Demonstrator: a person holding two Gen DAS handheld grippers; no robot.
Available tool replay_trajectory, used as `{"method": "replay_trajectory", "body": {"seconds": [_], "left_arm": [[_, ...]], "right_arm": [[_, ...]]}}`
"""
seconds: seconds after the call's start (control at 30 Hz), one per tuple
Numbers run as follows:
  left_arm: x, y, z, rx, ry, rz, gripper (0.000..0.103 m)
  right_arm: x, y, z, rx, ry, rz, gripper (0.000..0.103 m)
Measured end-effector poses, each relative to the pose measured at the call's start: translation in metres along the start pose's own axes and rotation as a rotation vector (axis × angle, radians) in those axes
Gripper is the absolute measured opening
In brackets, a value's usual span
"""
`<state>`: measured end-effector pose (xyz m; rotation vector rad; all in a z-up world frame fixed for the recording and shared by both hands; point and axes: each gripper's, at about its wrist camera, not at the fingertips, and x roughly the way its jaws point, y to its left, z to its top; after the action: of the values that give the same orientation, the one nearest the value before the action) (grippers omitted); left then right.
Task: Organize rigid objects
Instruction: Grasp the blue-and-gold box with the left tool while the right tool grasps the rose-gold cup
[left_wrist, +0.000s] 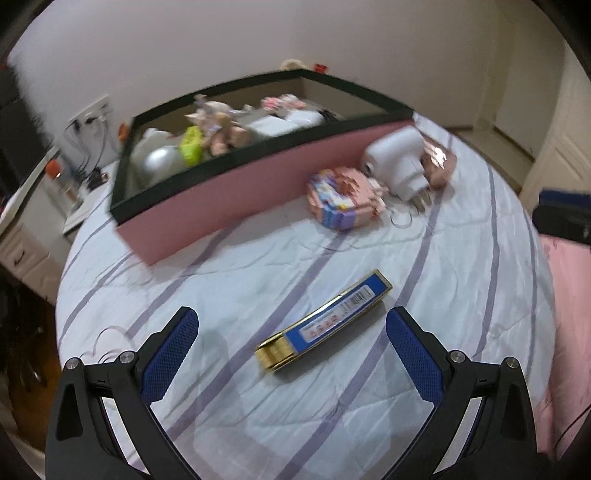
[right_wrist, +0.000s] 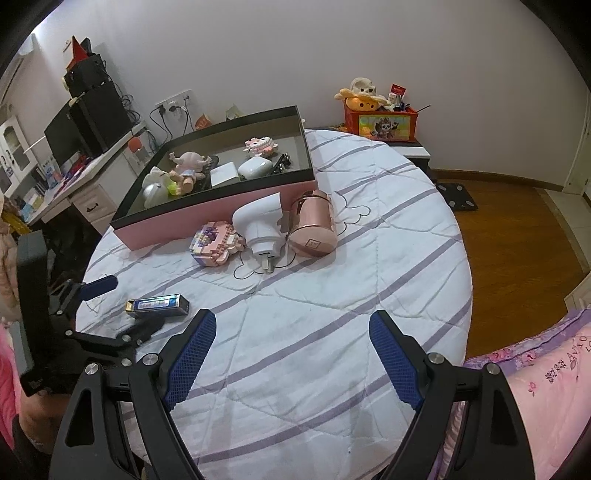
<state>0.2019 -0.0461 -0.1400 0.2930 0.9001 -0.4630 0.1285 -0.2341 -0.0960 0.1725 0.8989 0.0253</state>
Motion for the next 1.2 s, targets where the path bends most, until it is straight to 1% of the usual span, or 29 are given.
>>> {"method": "replay_trajectory", "body": {"seconds": [0.03, 0.07, 0.1, 0.17, 0.23, 0.3, 0.33, 0.4, 0.43, 0.5, 0.57, 0.7, 0.83, 1.0, 1.13, 1.2], "left_arm": [[0.004, -0.002, 0.000, 0.013, 0.008, -0.008, 0.102], [0.008, -0.004, 0.000, 0.023, 0.017, -0.025, 0.100], [0.012, -0.005, 0.000, 0.029, 0.026, -0.048, 0.095], [0.014, -0.006, 0.002, 0.033, 0.025, -0.074, 0.092], [0.013, -0.006, 0.004, 0.030, 0.027, -0.095, 0.084], [0.012, -0.004, 0.006, 0.020, 0.025, -0.097, 0.069], [0.011, -0.003, 0.007, 0.019, 0.027, -0.107, 0.066], [0.008, -0.002, 0.006, 0.024, 0.027, -0.108, 0.048], [0.008, -0.002, 0.007, 0.027, 0.030, -0.108, 0.043], [0.008, -0.001, 0.008, 0.027, 0.034, -0.112, 0.026], [0.009, 0.000, 0.009, 0.023, 0.035, -0.110, 0.019], [0.008, -0.002, 0.010, 0.005, 0.029, -0.093, 0.018], [0.010, 0.000, 0.012, -0.046, 0.028, -0.093, 0.018], [0.012, -0.001, 0.014, -0.080, 0.024, -0.077, 0.018], [0.015, -0.002, 0.017, -0.096, 0.022, -0.060, 0.019], [0.017, -0.003, 0.018, -0.105, 0.019, -0.052, 0.019]], "right_arm": [[0.001, 0.000, 0.000, 0.000, 0.001, 0.000, 0.086], [0.001, 0.000, 0.001, 0.000, 0.002, -0.001, 0.086], [0.002, 0.000, 0.002, 0.000, 0.003, -0.002, 0.086], [0.004, -0.001, 0.003, 0.000, 0.005, -0.004, 0.086], [0.005, -0.001, 0.004, 0.002, 0.005, -0.007, 0.086], [0.007, -0.003, 0.004, 0.007, 0.008, -0.008, 0.086], [0.008, -0.004, 0.005, 0.009, 0.008, -0.008, 0.086], [0.009, -0.005, 0.005, 0.011, 0.009, -0.005, 0.086], [0.009, -0.005, 0.005, 0.013, 0.009, -0.003, 0.086], [0.011, -0.005, 0.005, 0.014, 0.011, 0.000, 0.086], [0.013, -0.006, 0.006, 0.018, 0.011, 0.003, 0.086], [0.021, -0.013, 0.013, 0.028, 0.000, -0.012, 0.086], [0.037, -0.023, 0.029, 0.037, -0.008, -0.043, 0.086], [0.061, -0.028, 0.049, -0.002, -0.003, -0.076, 0.086], [0.075, -0.028, 0.057, -0.027, 0.018, -0.066, 0.086], [0.081, -0.027, 0.060, -0.037, 0.024, -0.062, 0.084]]}}
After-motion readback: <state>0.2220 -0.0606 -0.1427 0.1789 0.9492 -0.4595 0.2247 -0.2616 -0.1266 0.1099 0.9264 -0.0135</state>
